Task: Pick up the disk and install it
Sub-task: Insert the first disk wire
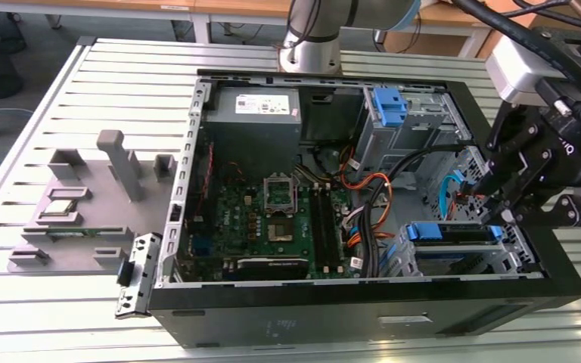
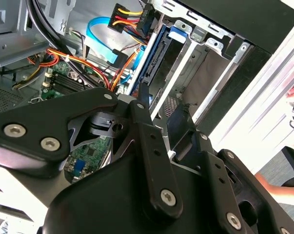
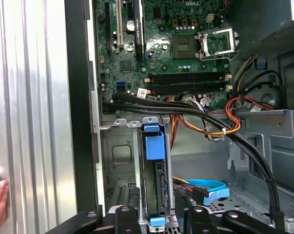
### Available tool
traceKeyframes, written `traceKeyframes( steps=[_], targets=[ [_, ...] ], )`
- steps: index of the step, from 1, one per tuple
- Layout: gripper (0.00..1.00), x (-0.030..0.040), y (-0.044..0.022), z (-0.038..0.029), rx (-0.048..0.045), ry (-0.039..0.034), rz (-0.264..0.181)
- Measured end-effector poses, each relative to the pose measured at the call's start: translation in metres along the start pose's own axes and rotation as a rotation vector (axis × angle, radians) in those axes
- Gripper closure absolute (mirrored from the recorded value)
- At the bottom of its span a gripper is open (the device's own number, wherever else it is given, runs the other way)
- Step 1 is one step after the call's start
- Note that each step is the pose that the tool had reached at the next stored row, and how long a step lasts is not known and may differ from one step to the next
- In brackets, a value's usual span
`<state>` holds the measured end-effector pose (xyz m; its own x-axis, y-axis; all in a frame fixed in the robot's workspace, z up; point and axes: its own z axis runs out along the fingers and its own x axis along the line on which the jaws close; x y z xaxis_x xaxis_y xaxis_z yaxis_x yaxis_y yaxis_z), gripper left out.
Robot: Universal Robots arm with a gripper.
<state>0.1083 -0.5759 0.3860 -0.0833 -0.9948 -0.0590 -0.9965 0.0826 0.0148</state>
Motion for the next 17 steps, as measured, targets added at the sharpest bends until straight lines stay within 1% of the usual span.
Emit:
traceKeyframes(
  steps=[8, 17],
  targets=[
    [0.58, -0.0049, 0.0003, 0.0012, -0.0004, 0.0000, -0.007],
    [0.58, -0.0075, 0.0005, 0.0023, -0.0008, -0.0001, -0.013]
  ],
)
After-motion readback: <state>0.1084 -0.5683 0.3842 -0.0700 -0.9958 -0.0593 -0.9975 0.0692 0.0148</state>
